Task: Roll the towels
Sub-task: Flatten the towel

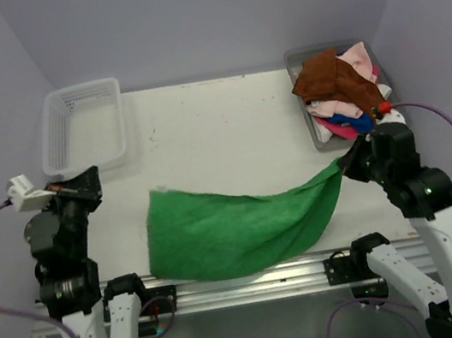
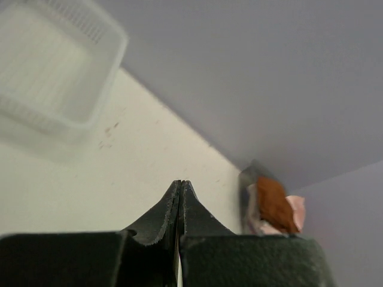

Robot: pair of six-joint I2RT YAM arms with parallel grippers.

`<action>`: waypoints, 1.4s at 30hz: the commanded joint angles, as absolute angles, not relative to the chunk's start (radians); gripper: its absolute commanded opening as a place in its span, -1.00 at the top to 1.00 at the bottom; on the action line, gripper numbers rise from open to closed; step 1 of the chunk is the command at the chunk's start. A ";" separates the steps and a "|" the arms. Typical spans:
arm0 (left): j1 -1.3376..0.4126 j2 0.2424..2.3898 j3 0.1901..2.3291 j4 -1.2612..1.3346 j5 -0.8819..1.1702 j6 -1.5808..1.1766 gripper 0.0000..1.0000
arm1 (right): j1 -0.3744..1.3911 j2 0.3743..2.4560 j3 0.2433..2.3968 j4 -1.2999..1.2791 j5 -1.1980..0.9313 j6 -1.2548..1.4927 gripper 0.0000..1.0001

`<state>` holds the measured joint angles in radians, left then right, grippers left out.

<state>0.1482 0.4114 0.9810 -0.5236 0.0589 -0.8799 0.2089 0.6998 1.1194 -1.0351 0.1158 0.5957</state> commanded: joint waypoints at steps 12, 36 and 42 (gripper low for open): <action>0.108 1.130 0.869 -0.244 0.134 -0.720 1.00 | 0.229 1.431 1.220 -0.532 0.112 0.572 1.00; -0.679 1.094 0.548 -0.597 -0.055 -0.957 -0.25 | 0.229 1.299 1.120 -0.578 0.120 0.569 1.00; -0.732 1.146 0.534 -0.568 -0.040 -0.980 0.01 | 0.230 1.298 1.108 -0.575 0.117 0.569 1.00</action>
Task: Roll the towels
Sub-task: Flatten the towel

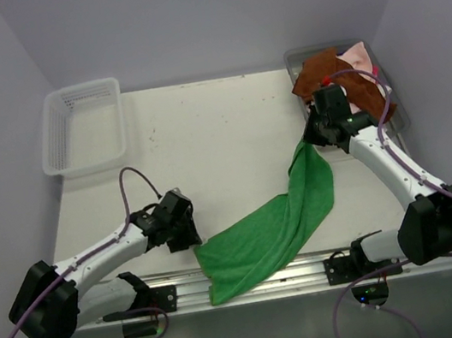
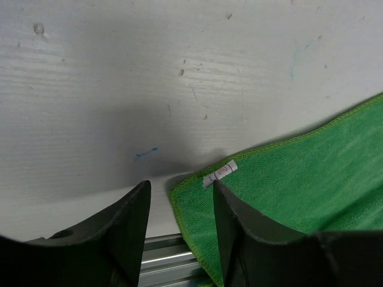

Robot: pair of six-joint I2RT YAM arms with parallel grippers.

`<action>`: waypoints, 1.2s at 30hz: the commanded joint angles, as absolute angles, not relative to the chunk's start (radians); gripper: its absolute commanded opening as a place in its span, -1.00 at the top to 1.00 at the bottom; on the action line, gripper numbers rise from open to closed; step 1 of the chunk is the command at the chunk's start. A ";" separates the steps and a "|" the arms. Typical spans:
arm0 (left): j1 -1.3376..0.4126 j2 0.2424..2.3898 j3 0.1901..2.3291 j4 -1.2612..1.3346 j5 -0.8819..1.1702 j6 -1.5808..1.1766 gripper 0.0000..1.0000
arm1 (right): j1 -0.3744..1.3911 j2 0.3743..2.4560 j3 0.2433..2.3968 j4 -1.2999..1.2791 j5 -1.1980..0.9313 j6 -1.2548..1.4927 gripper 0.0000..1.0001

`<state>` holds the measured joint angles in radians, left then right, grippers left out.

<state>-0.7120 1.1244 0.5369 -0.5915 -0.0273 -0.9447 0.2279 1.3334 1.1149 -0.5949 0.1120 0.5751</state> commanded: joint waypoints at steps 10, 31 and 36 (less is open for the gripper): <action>-0.802 1.232 0.541 -0.545 -0.086 -1.034 0.75 | 0.229 1.298 1.106 -0.578 0.129 0.569 1.00; -0.539 1.101 1.059 -0.746 -0.446 -0.740 1.00 | 0.227 1.194 1.164 -0.667 0.187 0.532 1.00; -0.463 1.074 1.204 -0.709 -0.460 -0.632 1.00 | 0.225 1.140 1.308 -0.742 0.245 0.506 1.00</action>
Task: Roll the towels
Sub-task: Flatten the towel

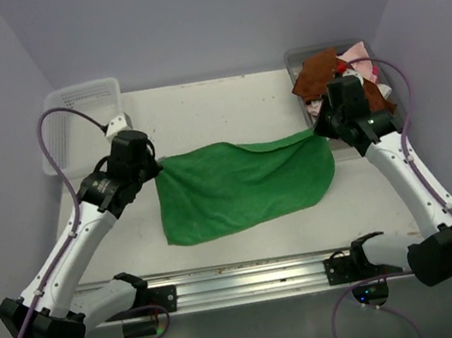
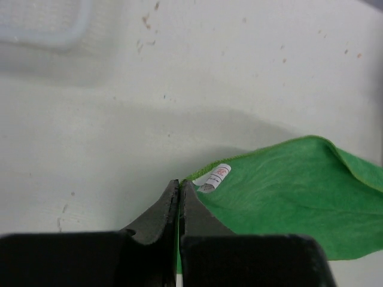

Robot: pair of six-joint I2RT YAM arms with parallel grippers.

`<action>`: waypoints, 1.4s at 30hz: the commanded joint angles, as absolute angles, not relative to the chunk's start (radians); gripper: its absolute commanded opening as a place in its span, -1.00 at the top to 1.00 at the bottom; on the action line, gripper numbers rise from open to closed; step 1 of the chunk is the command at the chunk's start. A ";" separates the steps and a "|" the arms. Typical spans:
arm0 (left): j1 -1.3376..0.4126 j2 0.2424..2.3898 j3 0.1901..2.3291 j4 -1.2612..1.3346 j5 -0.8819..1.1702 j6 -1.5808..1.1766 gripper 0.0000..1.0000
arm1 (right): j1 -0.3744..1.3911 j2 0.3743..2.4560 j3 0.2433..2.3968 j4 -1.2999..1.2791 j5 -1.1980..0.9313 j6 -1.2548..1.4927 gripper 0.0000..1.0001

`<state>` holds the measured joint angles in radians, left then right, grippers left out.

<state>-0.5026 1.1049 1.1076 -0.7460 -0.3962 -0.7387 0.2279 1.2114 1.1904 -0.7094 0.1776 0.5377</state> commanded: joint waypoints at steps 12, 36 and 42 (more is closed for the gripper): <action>-0.453 0.933 1.400 -0.558 -0.466 -0.505 1.00 | 0.227 0.987 1.607 -0.880 0.262 0.517 1.00; -0.453 0.675 1.344 -0.690 -0.426 -0.521 1.00 | 0.227 0.768 1.504 -1.088 0.160 0.574 1.00; -0.453 0.879 1.120 -0.595 -0.511 -0.497 1.00 | 0.226 0.956 1.206 -0.852 0.180 0.571 1.00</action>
